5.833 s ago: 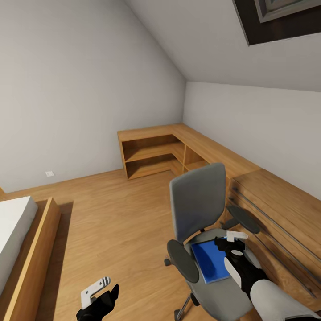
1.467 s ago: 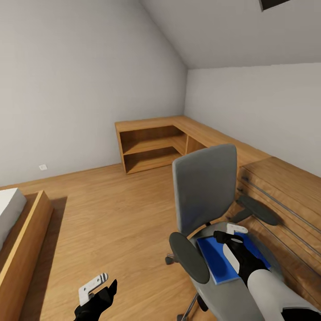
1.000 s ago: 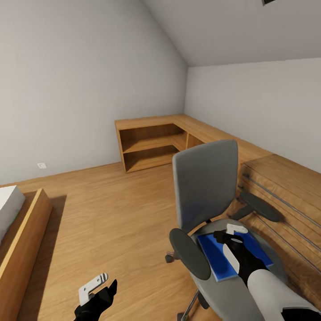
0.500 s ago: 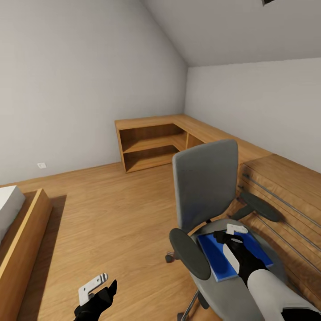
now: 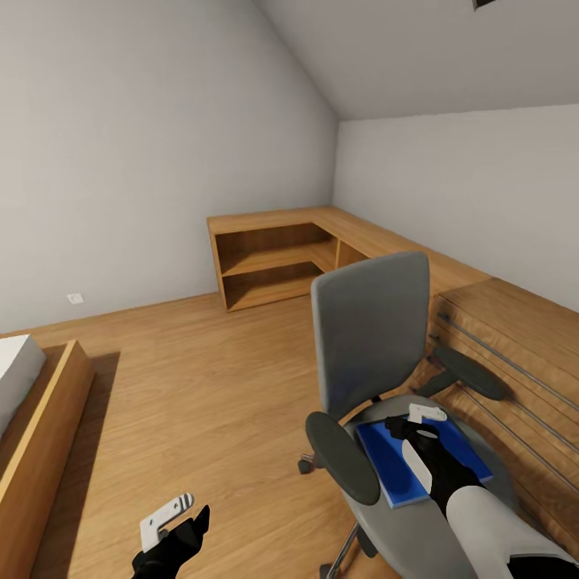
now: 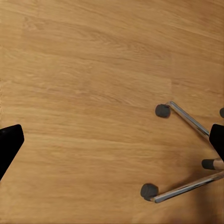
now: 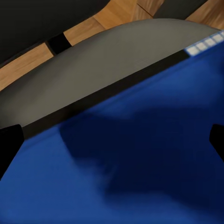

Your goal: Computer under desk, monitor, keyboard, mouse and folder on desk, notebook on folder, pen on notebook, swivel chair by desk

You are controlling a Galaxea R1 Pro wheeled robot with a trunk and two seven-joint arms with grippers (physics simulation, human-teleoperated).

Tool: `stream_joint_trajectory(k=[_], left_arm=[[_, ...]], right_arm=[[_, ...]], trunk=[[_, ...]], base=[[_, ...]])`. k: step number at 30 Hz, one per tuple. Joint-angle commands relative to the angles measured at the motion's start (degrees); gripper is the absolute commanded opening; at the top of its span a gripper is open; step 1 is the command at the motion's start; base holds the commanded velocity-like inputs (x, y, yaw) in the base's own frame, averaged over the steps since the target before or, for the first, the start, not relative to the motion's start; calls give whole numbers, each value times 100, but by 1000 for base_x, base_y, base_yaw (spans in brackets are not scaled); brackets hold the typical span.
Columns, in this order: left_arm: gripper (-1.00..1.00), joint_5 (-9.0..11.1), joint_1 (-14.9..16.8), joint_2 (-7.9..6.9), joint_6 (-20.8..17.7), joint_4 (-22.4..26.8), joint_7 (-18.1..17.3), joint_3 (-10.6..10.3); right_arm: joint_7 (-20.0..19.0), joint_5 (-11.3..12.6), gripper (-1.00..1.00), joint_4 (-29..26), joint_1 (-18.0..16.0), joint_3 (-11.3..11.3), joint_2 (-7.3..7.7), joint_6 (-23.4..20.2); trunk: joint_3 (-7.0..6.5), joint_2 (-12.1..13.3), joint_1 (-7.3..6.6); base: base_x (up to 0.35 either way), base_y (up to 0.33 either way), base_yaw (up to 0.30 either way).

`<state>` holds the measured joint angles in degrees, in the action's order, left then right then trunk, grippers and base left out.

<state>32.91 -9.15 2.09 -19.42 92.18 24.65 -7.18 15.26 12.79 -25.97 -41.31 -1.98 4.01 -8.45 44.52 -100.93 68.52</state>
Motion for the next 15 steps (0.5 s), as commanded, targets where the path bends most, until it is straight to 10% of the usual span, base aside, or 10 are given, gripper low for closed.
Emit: stream_joint_trajectory(k=[1,15], left_arm=[[100,51,0,-7,-12,10,40,-3],[100,49,0,-41,-3,2,37,-11]], right_arm=[[29,31,100,-13,0,-22,3,-34],[29,31,100,-13,0,-22,3,-23]], trunk=[[4,-2,0],[4,-2,0]], base=[[0,0,0],[84,0,0]])
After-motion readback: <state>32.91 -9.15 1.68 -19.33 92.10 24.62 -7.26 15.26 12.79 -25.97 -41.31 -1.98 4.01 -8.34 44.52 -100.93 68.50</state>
